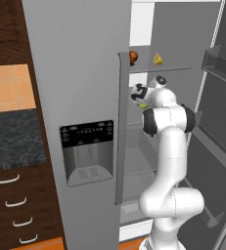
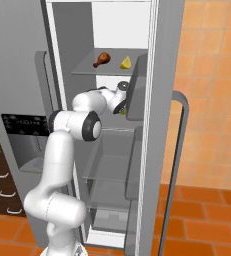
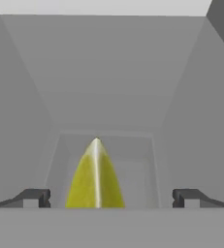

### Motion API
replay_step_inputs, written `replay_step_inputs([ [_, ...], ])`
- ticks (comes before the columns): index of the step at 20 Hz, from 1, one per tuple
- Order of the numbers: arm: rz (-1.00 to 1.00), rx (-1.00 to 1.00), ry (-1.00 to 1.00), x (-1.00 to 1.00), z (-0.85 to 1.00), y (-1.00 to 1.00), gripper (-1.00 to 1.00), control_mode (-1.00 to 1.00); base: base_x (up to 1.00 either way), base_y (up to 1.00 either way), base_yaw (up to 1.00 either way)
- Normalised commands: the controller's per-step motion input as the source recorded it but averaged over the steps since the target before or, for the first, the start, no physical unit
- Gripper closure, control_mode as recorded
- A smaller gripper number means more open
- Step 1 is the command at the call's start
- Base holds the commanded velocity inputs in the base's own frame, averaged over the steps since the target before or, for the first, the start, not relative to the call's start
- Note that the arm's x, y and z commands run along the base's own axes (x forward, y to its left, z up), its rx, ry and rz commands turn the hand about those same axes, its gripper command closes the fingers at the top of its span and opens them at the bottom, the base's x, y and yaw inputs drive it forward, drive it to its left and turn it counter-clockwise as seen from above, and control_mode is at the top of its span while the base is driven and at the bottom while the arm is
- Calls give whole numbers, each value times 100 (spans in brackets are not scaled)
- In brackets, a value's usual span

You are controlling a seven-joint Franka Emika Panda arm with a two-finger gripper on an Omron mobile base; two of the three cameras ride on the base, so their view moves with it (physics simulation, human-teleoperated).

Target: Place one lemon wedge and one chicken drumstick in each tupperware on the nearby counter, to pack two identical lunches.

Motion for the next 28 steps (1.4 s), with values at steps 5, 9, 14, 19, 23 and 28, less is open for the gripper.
replay_step_inputs([
  [5, 0, 0, 0, -10, -7, 0, -100, -100, 0, 0, 0],
  [9, 0, 0, 0, -24, -26, 0, -100, -100, 0, 0, 0],
  [14, 0, 0, 0, -4, -27, 0, -100, -100, 0, 0, 0],
  [19, 0, 0, 0, 0, -7, 0, -100, -100, 0, 0, 0],
  [23, 0, 0, 0, 0, -5, 0, 100, -100, 0, 0, 0],
  [28, 0, 0, 3, 0, 0, 0, 100, -100, 0, 0, 0],
])
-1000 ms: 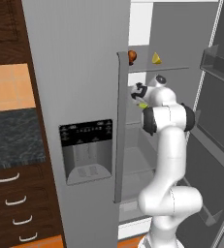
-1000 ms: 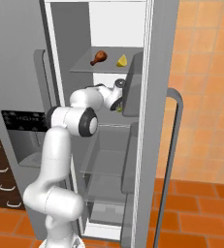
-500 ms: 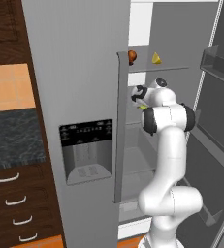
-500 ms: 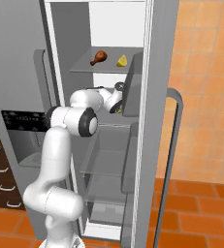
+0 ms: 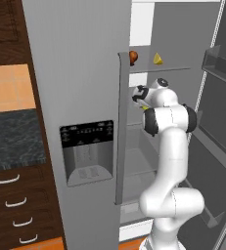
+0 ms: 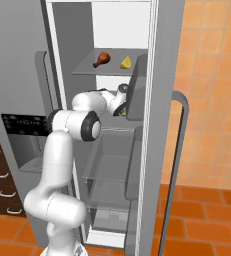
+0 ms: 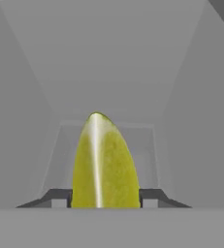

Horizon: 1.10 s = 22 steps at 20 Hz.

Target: Place one lemon wedge and one chicken drumstick in each tupperware on the nearby counter, to pack two identical lunches.

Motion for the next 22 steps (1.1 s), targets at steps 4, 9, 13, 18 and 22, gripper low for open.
replay_step_inputs([
  [4, 0, 0, 0, -38, 0, 0, 100, -100, 0, 0, 0],
  [9, 0, 0, 0, -92, 27, 0, 100, -100, 0, 0, 0],
  [13, 0, 0, 0, -100, 47, 0, 100, -100, 0, 0, 0],
  [18, 0, 0, 6, -100, 36, 0, 100, -100, 0, 0, 0],
  [22, 0, -1, 17, -100, 19, 6, 100, -100, 0, 0, 0],
])
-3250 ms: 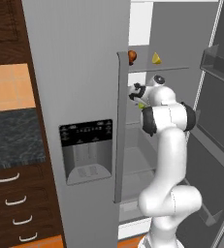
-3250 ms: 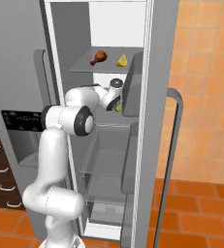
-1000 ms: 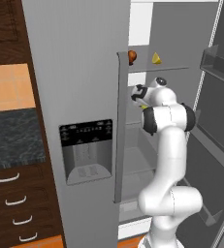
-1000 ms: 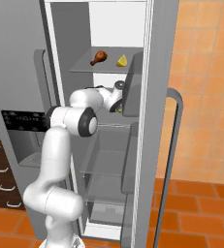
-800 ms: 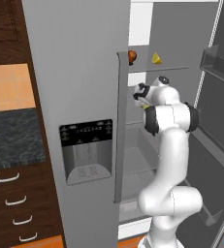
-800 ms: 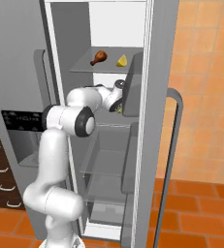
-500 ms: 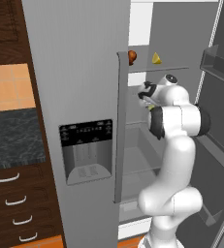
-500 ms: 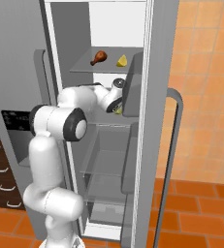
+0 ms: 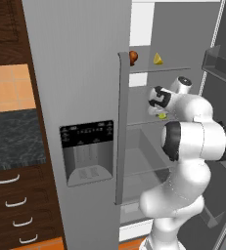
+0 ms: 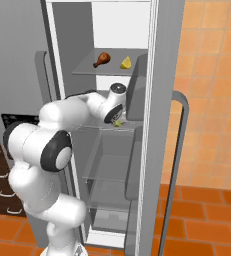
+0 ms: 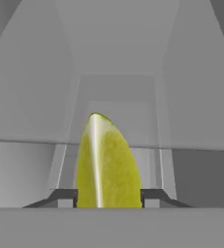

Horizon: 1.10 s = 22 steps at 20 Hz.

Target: Place one lemon wedge and one chicken drumstick in each tupperware on the nearby counter, to pack two identical lunches.

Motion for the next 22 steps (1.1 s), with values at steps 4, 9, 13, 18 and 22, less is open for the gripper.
replay_step_inputs([
  [4, 0, -4, 22, -100, 27, 26, 100, -100, 0, 0, 0],
  [9, 0, -5, 15, -99, 90, 23, 100, -100, 0, 0, 0],
  [13, 2, -5, 1, -100, 98, 0, 100, -100, 0, 0, 0],
  [18, 4, -2, 0, -100, -3, 0, 100, -100, 0, 0, 0],
  [22, 2, 0, 8, -79, -1, 4, 100, -100, 0, 0, 0],
])
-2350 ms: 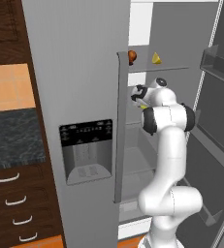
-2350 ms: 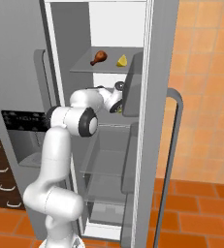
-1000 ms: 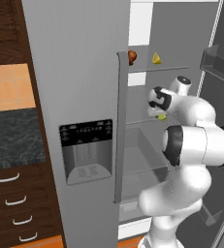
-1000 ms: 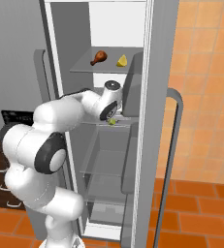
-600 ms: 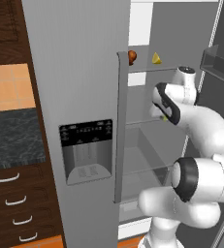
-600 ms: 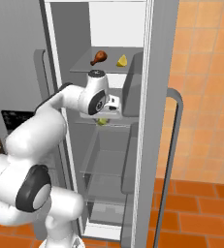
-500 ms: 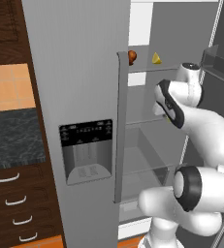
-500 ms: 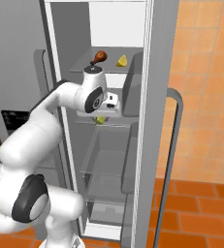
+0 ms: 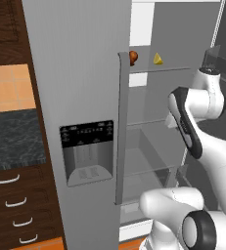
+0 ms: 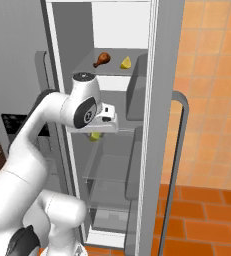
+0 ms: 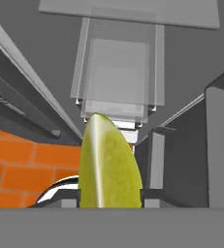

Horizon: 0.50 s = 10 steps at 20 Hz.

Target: Place one lemon wedge and one chicken drumstick in each tupperware on the nearby counter, to pack two identical lunches.

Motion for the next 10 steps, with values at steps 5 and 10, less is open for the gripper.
replay_step_inputs([
  [5, 2, 0, 6, -16, 0, 5, 100, 100, -37, 48, 0],
  [10, 0, 0, 0, 0, 0, 0, 100, 100, -80, 100, 0],
])
